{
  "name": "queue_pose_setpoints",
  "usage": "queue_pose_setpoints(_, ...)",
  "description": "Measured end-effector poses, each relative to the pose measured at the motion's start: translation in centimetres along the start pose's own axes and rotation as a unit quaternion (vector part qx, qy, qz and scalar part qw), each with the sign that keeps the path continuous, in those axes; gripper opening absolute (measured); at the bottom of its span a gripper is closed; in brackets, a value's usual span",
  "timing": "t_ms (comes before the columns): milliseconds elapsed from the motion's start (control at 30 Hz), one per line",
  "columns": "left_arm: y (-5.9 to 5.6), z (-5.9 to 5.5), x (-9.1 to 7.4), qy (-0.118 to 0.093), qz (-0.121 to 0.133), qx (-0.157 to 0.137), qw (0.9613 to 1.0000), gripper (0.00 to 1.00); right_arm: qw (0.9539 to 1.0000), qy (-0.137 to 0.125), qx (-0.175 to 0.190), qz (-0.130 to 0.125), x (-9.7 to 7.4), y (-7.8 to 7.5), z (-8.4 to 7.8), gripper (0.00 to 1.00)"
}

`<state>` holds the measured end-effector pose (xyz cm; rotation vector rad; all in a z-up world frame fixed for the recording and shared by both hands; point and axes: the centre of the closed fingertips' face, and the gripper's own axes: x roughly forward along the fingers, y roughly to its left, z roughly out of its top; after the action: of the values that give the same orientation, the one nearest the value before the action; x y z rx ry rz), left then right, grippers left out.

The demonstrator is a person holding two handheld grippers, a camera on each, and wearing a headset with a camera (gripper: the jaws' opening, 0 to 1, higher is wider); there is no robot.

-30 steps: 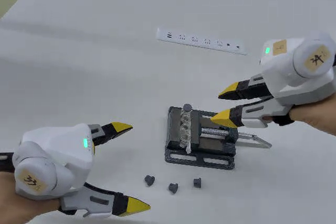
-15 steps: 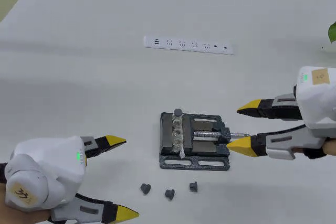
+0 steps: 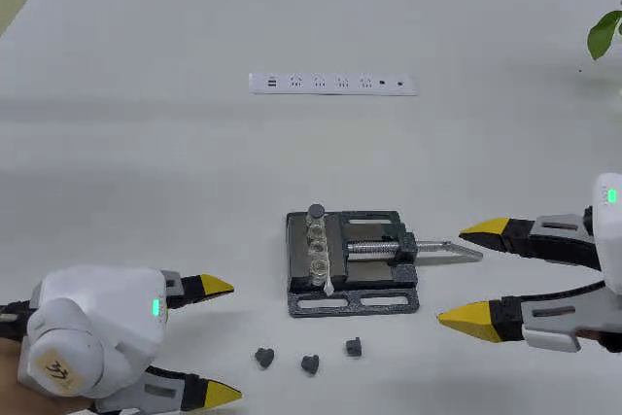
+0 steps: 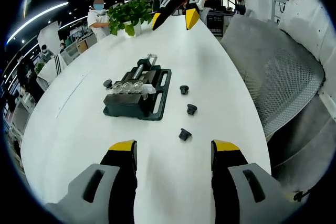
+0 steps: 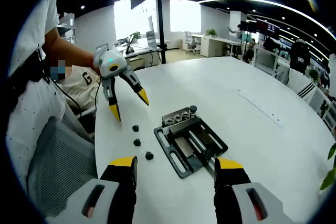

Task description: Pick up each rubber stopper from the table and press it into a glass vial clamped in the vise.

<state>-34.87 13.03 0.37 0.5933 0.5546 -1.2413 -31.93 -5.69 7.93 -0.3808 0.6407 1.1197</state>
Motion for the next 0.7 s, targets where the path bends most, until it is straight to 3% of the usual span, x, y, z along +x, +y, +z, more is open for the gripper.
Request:
queue_pose_setpoints(300,-0.2,-0.5,1.2,0.04,-0.037,0.062,0.9966,0.36,0.9998,-0.009,0.012,-0.009,-1.0,0.6,-1.8,0.59)
queue_pose_setpoints(500,-0.7,-1.1,2.1,0.065,-0.065,0.113,0.9893,0.26,0.9994,-0.02,0.023,-0.019,-1.4,1.0,-2.1,0.59)
queue_pose_setpoints(700,-0.9,-1.2,2.5,0.074,-0.077,0.133,0.9854,0.18,0.9989,-0.023,0.03,-0.027,-1.8,1.1,-2.3,0.58)
